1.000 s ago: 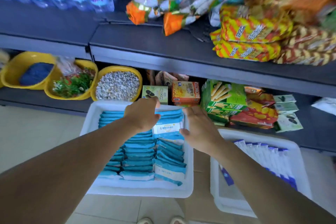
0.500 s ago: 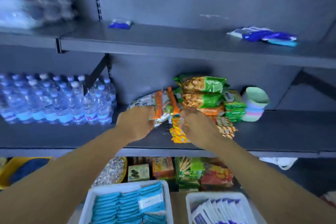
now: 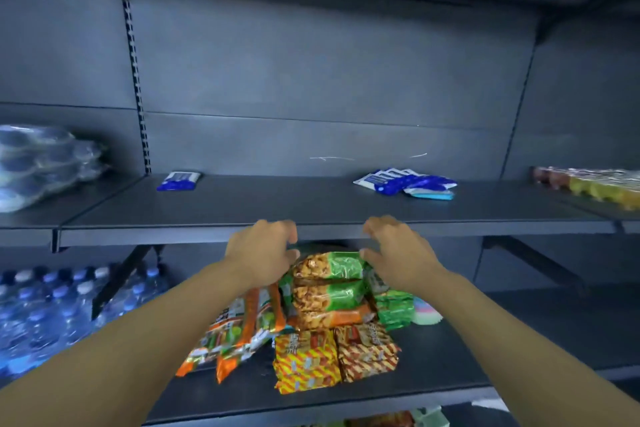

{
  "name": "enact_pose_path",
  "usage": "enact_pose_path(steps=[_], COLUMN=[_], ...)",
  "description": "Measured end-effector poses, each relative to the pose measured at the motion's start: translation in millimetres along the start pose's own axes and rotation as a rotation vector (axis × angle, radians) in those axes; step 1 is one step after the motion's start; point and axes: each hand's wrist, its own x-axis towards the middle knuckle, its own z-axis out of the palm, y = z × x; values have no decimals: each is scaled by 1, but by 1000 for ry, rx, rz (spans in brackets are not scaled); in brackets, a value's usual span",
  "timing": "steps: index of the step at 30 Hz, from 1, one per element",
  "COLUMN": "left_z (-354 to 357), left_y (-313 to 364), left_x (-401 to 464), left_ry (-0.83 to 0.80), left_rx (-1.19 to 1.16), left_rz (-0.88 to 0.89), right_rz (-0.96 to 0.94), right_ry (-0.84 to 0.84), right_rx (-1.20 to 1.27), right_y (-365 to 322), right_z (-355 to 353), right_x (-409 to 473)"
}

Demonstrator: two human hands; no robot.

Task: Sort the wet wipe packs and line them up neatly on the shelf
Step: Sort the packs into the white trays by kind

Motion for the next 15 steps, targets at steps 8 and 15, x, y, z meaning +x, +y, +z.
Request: enact_pose_path(steps=[8, 15], left_z=[0, -16], left_y=[19, -21], left_x=[55, 83], left_ry=[30, 16], left_rx=[28, 69], left_rz=[-191, -370], right_rz=[-120, -250], right_ry=[4, -64], right_rx=[39, 128], right_y=[57, 35], right_z=[-16, 2], right_x=[70, 134])
